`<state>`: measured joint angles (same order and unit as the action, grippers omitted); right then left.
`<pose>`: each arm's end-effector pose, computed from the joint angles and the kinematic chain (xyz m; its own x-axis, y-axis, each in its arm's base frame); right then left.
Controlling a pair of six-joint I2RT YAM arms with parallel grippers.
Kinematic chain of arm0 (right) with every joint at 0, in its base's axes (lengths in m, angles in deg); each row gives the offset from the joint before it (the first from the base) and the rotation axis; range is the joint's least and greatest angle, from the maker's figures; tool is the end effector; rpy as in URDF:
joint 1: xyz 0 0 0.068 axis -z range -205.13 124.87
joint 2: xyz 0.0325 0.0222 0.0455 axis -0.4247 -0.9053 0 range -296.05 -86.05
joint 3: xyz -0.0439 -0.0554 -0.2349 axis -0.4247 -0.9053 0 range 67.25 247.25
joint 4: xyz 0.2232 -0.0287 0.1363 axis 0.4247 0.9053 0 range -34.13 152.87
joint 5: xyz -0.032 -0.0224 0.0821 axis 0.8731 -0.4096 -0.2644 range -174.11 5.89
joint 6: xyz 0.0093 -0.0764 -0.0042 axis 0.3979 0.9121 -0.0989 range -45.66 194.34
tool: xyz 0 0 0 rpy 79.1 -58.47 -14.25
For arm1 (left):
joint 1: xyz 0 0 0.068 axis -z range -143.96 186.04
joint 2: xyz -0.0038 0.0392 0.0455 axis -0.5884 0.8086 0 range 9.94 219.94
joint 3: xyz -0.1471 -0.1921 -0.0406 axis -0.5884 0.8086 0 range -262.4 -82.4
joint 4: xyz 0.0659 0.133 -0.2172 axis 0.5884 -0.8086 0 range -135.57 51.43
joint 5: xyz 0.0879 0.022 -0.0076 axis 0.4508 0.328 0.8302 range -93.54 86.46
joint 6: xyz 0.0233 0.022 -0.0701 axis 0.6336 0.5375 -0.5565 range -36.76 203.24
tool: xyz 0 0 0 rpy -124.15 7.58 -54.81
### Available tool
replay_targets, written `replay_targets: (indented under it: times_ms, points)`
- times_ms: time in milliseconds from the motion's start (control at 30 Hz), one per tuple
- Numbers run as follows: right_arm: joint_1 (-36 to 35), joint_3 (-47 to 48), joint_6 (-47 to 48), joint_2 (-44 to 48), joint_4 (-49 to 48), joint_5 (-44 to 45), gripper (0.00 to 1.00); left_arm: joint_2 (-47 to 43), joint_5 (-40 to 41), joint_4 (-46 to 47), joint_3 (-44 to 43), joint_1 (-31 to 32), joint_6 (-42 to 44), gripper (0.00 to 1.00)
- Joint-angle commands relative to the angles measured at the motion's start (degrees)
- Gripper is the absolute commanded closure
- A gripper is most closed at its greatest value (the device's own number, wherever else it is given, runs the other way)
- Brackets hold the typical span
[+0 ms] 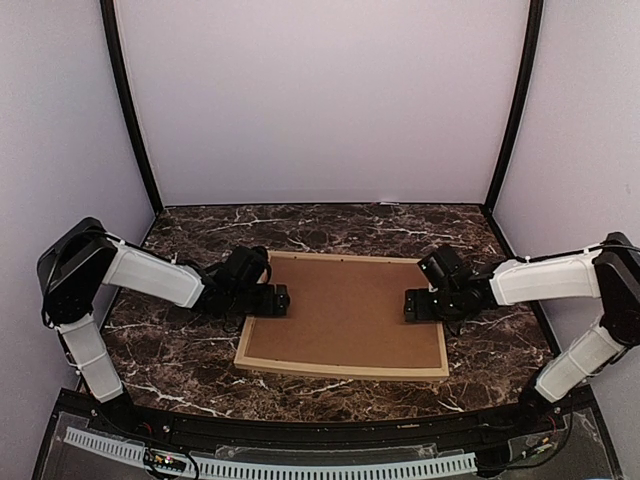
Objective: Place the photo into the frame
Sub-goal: Press the fastener onto the backboard.
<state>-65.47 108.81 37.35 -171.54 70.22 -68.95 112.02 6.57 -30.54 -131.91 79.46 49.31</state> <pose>0.2344 0.1766 0.1034 -0.8307 0.0564 -0.5538 -0.0251 0.9900 0.1386 0.2736 -0.2430 0.0871 -0.7497 -0.0472 -0.6601 0.2017 0.9338 -0.2957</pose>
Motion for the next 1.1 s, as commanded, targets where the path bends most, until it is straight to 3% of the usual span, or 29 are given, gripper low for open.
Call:
replay_targets:
  times_ms: [0, 300, 667, 1067]
  points:
    - [0.9, 1.3, 4.0, 1.3, -1.9, -21.0, 0.08, 3.9, -22.9, -5.6, 0.1, 6.6, -1.9, 0.03]
    - [6.3, 0.9, 5.5, 9.0, 7.4, -15.4, 0.06, 2.0, -20.4, -6.9, 0.1, 6.6, -2.8, 0.02]
    - [13.5, -5.6, 0.9, 20.7, 16.7, -9.9, 0.03, -0.4, -17.8, -7.7, 0.5, 6.2, -3.8, 0.01]
    - [18.7, -12.6, -2.5, 19.7, 10.1, -12.1, 0.02, -6.8, -21.6, -3.9, 5.3, 1.2, -4.7, 0.01]
